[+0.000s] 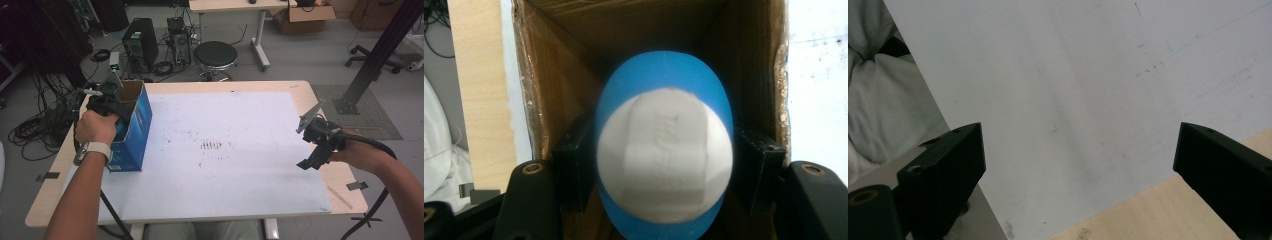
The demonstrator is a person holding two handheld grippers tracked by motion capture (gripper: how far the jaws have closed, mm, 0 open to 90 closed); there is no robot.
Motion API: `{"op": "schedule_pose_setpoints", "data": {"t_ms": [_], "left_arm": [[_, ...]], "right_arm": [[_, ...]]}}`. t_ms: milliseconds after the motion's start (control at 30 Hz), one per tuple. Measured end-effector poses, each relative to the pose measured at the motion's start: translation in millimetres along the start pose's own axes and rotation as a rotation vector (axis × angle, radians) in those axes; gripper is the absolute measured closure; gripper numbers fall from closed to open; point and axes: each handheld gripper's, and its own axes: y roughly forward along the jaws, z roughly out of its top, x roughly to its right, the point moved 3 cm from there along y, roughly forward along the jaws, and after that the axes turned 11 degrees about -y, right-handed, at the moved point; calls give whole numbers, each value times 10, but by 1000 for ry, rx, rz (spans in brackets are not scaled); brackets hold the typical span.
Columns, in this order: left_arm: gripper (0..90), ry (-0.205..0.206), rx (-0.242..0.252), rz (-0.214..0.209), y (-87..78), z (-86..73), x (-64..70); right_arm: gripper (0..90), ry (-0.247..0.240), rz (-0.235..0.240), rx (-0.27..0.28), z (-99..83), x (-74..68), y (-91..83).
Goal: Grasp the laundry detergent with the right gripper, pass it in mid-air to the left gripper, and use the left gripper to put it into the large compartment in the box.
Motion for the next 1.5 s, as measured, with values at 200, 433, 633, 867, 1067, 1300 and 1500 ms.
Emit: {"op": "schedule_pose_setpoints", "data": {"t_ms": [200, 433, 633, 867, 1067, 1300, 1500], "left_arm": [[378, -7, -2, -11, 10, 3, -20], [373, -12, -3, -24, 7, 7, -11], [296, -24, -23, -34, -40, 7, -49], [227, -47, -21, -51, -207, 9, -88], [191, -30, -17, -56, -425, -10, -63], [162, -5, -31, -67, -583, -66, -12], [138, 23, -34, -69, -764, -99, 49]], "right_arm": [[62, 0, 6, -2, 11, -18, 29], [63, -4, 8, -5, 7, -28, 43], [63, -2, 6, 3, 15, -34, 16], [65, -6, 6, 2, 42, -49, -11], [65, -4, -2, 5, 83, -59, -70], [65, -9, -7, 4, 111, -94, -95], [66, -10, -13, 6, 110, -104, -131]]}}
